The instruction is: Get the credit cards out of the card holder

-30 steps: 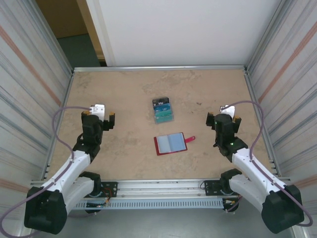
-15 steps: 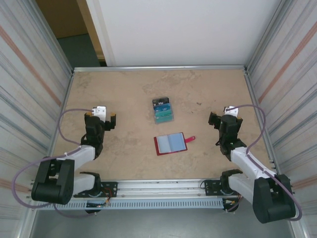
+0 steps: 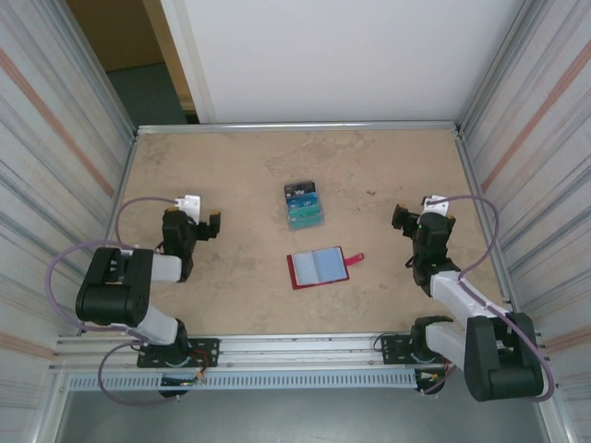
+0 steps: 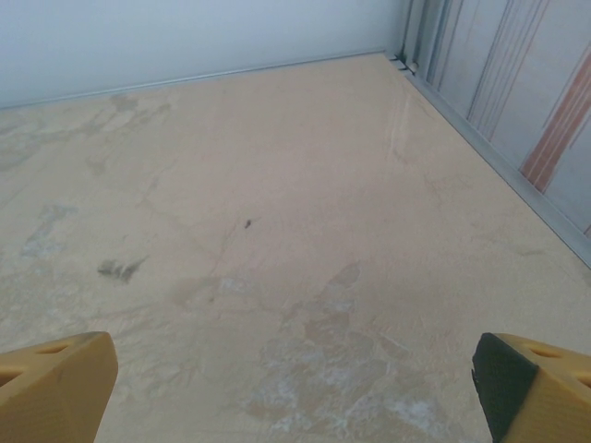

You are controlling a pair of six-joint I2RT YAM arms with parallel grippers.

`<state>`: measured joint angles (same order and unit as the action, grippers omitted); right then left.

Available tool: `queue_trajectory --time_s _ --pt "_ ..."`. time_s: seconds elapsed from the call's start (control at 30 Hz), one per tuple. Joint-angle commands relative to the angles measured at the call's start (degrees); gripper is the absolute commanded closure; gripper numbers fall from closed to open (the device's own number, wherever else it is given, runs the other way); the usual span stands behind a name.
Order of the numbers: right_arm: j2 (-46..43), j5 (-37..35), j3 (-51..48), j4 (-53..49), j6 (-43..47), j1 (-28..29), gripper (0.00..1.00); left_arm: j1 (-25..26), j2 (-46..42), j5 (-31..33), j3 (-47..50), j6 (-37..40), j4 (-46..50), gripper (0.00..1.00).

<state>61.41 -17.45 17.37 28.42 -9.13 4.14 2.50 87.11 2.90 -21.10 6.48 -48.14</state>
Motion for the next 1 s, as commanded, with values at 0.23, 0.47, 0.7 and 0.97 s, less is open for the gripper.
queue_trajectory --time_s 0.23,0.47,0.7,0.97 --pt "10.9 8.6 -2.1 16.8 0.2 -5.5 0.01 -3.4 -0.5 -10.5 -2.5 -2.6 2.9 0.01" --pt "23.5 13.2 -0.7 26.6 0.3 -7.9 0.01 -3.2 -0.5 -10.2 -2.5 -2.3 3.0 0.01" --pt "26.8 25.0 5.6 18.1 4.6 -8.7 0.01 -2.9 -0.5 -9.8 -2.5 -2.1 3.1 0.01" --pt "27.0 25.5 5.5 18.5 4.9 -8.5 0.01 -2.9 -0.5 -9.8 -2.6 -2.1 3.1 0.01"
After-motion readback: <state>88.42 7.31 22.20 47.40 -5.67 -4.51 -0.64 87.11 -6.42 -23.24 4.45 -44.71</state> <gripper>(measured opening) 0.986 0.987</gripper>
